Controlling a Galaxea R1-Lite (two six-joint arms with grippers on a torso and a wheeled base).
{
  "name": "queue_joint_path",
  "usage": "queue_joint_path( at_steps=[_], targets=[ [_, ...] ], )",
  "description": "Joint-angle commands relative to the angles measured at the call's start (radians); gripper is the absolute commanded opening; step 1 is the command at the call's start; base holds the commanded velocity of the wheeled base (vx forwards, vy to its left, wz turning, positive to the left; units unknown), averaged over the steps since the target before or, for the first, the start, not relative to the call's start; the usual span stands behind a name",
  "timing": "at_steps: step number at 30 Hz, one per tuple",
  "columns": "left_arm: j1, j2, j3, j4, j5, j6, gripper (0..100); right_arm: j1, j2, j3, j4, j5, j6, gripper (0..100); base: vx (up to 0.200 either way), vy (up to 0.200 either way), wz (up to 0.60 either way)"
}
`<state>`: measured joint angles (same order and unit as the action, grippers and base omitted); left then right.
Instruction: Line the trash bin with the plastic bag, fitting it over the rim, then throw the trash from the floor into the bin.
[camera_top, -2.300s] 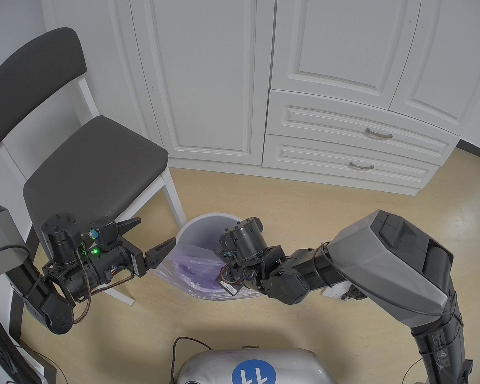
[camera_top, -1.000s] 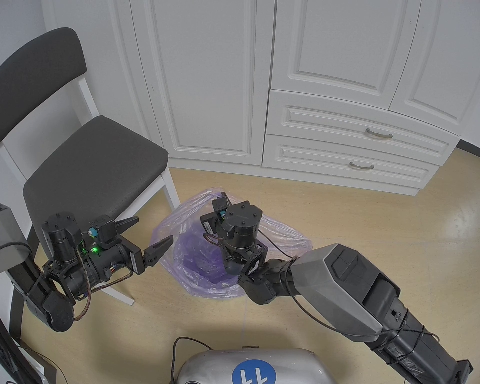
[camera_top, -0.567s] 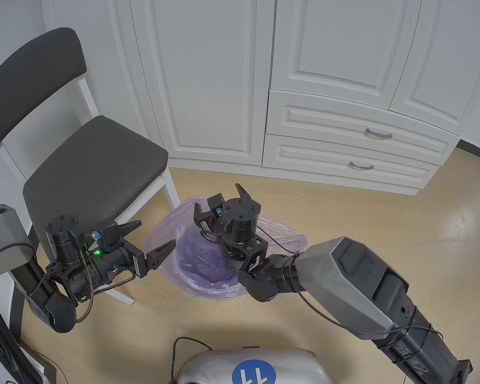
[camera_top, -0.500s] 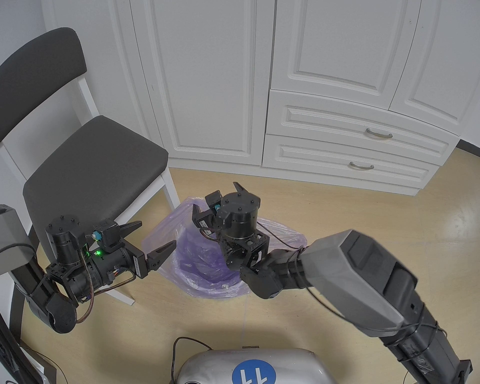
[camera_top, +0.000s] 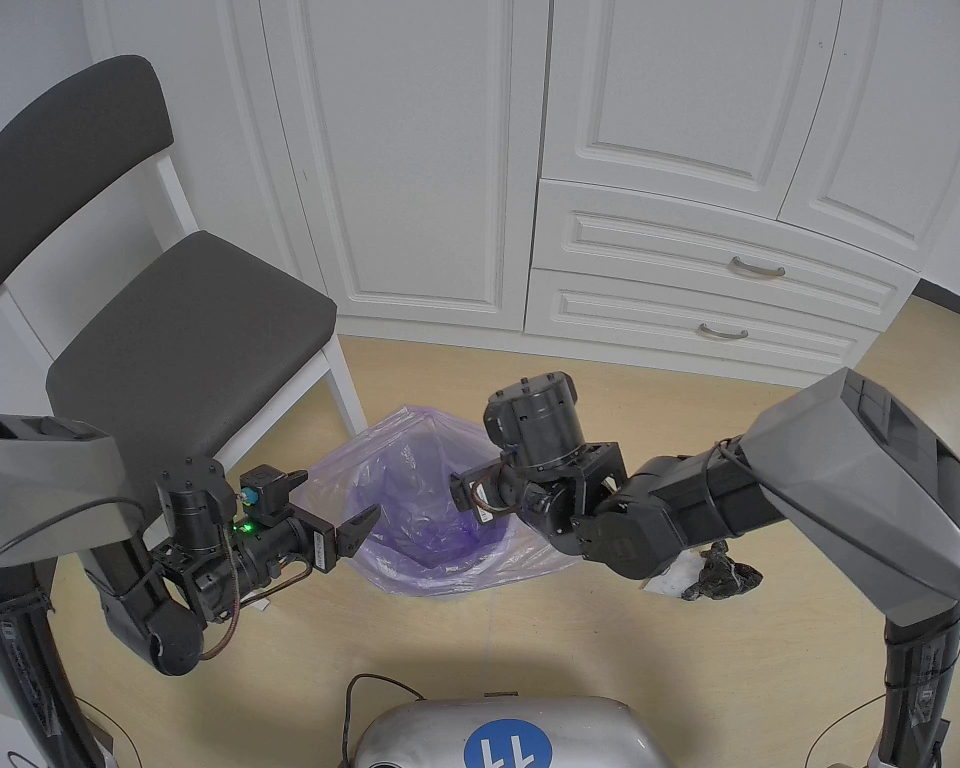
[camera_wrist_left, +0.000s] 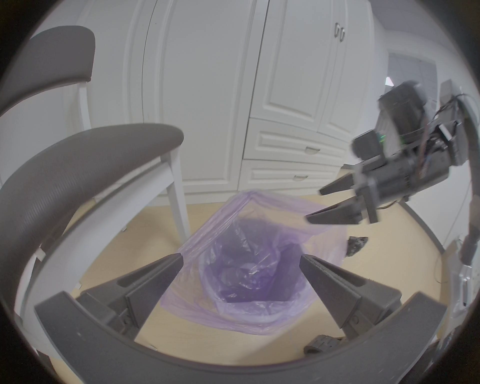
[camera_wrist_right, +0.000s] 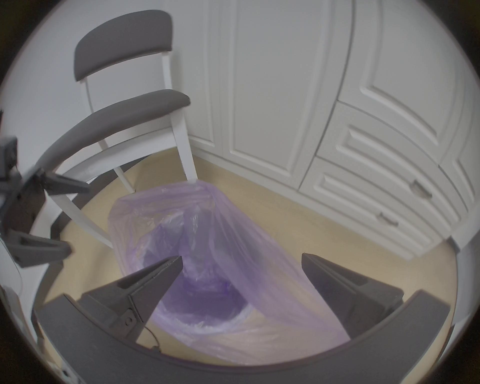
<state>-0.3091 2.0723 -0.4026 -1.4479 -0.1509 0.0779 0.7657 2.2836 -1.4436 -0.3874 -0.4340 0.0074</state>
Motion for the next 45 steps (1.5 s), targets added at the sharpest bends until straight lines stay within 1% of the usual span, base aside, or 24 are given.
queue_joint_path(
  at_steps=[1, 2, 4, 7, 8, 9, 11, 12, 13, 15, 25, 29, 30, 34, 35, 38, 40, 45],
  targets=[
    [-0.039, 0.193, -0.096, -0.026, 0.123, -0.004, 100, -0.036, -0.096, 0.198, -0.116, 0.005, 0.085, 100, 0.0, 0.0, 0.0],
    [-0.039, 0.216, -0.119, -0.026, 0.154, -0.001, 100, -0.046, -0.098, 0.261, -0.174, 0.005, 0.083, 100, 0.0, 0.0, 0.0],
    [-0.031, 0.233, -0.153, -0.025, 0.191, -0.001, 100, -0.059, -0.093, 0.358, -0.269, 0.005, 0.078, 100, 0.0, 0.0, 0.0],
    [-0.016, 0.229, -0.174, -0.019, 0.203, -0.006, 100, -0.074, -0.047, 0.48, -0.456, -0.006, 0.082, 100, 0.0, 0.0, 0.0],
    [-0.016, 0.229, -0.174, -0.019, 0.203, -0.006, 100, -0.074, -0.047, 0.48, -0.456, -0.006, 0.082, 100, 0.0, 0.0, 0.0],
    [-0.01, 0.229, -0.183, -0.019, 0.206, -0.007, 100, -0.089, -0.006, 0.509, -0.584, -0.009, 0.08, 100, 0.0, 0.0, 0.0],
    [-0.007, 0.235, -0.199, -0.017, 0.218, -0.007, 100, -0.103, 0.025, 0.516, -0.65, -0.014, 0.068, 100, 0.0, 0.0, 0.0],
    [0.001, 0.242, -0.223, -0.016, 0.241, -0.007, 100, -0.121, 0.051, 0.496, -0.679, -0.014, 0.04, 100, 0.0, 0.0, 0.0],
    [0.008, 0.249, -0.236, -0.016, 0.26, -0.006, 100, -0.128, 0.06, 0.483, -0.682, -0.017, 0.02, 100, 0.0, 0.0, 0.0],
    [0.024, 0.253, -0.249, -0.016, 0.277, -0.004, 100, -0.128, 0.082, 0.468, -0.682, -0.034, 0.014, 100, 0.0, 0.0, 0.0],
    [0.064, 0.287, -0.315, -0.009, 0.278, -0.007, 100, -0.131, 0.111, 0.454, -0.685, -0.043, 0.011, 100, 0.0, 0.0, 0.0],
    [0.067, 0.302, -0.328, -0.009, 0.28, -0.007, 100, -0.148, 0.148, 0.388, -0.691, -0.052, 0.017, 100, 0.0, 0.0, 0.0],
    [0.068, 0.315, -0.344, -0.009, 0.284, -0.009, 100, -0.158, 0.165, 0.341, -0.706, -0.066, 0.019, 100, 0.0, 0.0, 0.0],
    [0.071, 0.331, -0.375, -0.009, 0.306, -0.013, 100, -0.172, 0.195, 0.279, -0.719, -0.074, 0.04, 100, 0.0, 0.0, 0.0],
    [0.079, 0.347, -0.395, -0.009, 0.324, -0.012, 100, -0.178, 0.214, 0.244, -0.709, -0.074, 0.057, 100, 0.0, 0.0, 0.0],
    [0.082, 0.361, -0.409, -0.009, 0.327, -0.013, 100, -0.191, 0.237, 0.221, -0.709, -0.074, 0.06, 100, 0.0, 0.0, 0.0],
    [0.082, 0.371, -0.429, -0.009, 0.33, -0.032, 100, -0.198, 0.261, 0.184, -0.714, -0.074, 0.063, 100, 0.0, 0.0, 0.0],
    [0.084, 0.382, -0.449, -0.003, 0.355, -0.04, 100, -0.2, 0.293, 0.138, -0.717, -0.074, 0.085, 100, 0.0, 0.0, 0.0]
  ],
)
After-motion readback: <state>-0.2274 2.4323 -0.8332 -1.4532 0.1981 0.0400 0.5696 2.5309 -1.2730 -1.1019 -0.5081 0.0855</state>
